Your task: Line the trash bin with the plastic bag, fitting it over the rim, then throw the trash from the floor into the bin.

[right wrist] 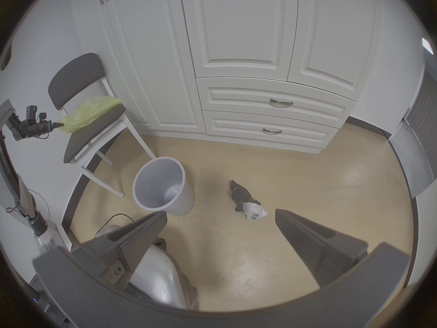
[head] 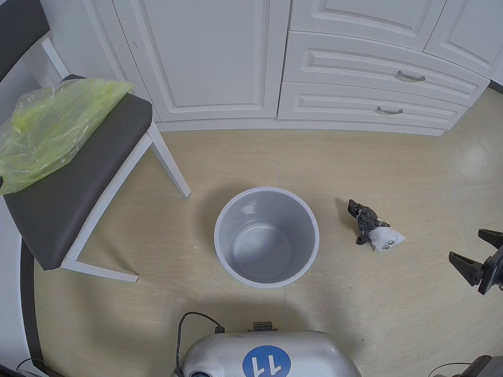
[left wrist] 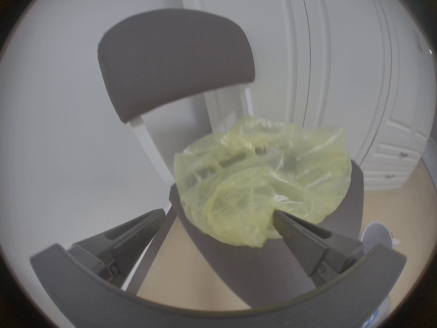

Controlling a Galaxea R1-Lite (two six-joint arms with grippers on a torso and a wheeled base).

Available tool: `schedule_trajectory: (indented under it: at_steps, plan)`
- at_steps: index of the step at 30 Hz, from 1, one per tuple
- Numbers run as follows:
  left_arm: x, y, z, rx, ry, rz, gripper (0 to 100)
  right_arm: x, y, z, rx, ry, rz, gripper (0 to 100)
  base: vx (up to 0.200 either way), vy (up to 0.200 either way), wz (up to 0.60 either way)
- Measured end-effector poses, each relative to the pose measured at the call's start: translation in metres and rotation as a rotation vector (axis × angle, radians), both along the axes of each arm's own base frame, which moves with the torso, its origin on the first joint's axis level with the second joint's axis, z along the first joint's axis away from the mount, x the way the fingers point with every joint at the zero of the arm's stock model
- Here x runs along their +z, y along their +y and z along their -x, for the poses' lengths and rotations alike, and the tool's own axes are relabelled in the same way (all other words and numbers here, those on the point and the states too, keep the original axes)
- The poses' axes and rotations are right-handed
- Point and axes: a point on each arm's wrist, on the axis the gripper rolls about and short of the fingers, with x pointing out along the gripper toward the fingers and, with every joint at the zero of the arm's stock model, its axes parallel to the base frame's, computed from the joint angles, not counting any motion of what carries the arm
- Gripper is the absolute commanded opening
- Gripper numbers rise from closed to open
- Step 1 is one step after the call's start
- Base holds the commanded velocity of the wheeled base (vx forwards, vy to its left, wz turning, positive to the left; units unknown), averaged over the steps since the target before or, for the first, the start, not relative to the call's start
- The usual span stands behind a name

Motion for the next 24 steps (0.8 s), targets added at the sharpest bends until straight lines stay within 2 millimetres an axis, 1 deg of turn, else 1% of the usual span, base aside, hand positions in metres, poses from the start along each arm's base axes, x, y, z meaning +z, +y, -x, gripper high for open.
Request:
schedule_trajectory:
  at_steps: [4,10,16,19,24]
  plan:
    - [0.013,0.0,0.001,0.006,-0.053,-0.002,100,0.0,0.0,0.0,0.001,0.0,0.0,100,0.0,0.0,0.0]
    - [0.016,-0.001,0.002,0.0,-0.065,-0.008,100,0.0,0.0,0.0,0.004,0.001,0.0,100,0.0,0.0,0.0]
    - [0.011,-0.001,0.002,-0.002,-0.031,-0.019,100,0.0,0.001,0.0,0.011,0.002,0.0,100,0.0,0.0,0.0]
    - [0.005,0.0,0.002,-0.003,0.019,-0.048,100,-0.001,0.001,0.0,0.013,0.004,0.0,100,0.0,0.0,0.0]
    - [-0.005,-0.002,0.005,-0.039,0.096,-0.012,100,-0.002,0.001,0.0,0.017,0.009,0.001,100,0.0,0.0,0.0]
